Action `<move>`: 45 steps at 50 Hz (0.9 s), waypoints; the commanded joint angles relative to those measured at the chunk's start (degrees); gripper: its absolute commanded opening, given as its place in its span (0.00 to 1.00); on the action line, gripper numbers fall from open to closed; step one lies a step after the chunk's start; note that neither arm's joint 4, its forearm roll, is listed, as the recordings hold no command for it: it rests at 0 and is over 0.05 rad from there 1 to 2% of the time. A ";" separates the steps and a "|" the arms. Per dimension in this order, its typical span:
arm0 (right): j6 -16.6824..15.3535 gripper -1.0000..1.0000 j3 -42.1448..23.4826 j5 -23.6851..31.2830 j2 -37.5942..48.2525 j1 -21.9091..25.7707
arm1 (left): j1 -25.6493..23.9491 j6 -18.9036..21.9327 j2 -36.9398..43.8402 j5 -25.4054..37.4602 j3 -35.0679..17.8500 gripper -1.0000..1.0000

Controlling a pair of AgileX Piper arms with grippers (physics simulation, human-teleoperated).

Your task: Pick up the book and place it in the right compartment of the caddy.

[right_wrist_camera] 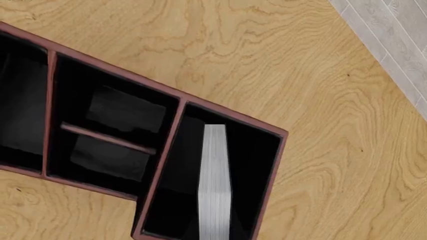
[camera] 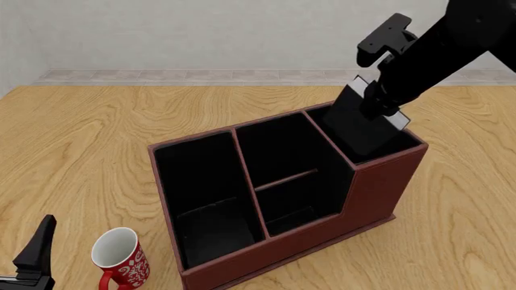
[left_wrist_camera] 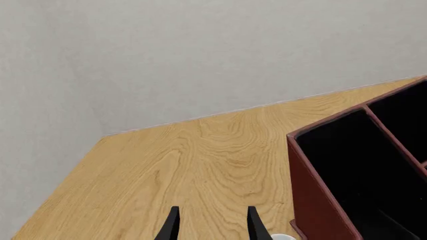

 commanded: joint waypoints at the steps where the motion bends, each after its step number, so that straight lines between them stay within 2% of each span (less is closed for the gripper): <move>1: 1.90 0.00 -0.48 0.00 -0.03 0.54 | -0.01 0.11 0.00 0.11 -0.10 1.00; 21: 3.95 0.00 0.40 0.00 0.10 1.35 | 0.07 0.33 -0.01 0.85 -1.01 1.00; 28: 5.58 0.00 1.59 0.00 -0.11 1.53 | 0.05 0.41 -0.01 0.85 -0.90 1.00; 37: 5.80 0.00 1.84 0.00 -0.11 0.56 | 0.04 0.43 0.00 0.94 -0.91 1.00; 45: 4.69 0.00 1.34 0.00 0.27 -0.74 | 0.19 0.59 0.00 0.74 -0.53 1.00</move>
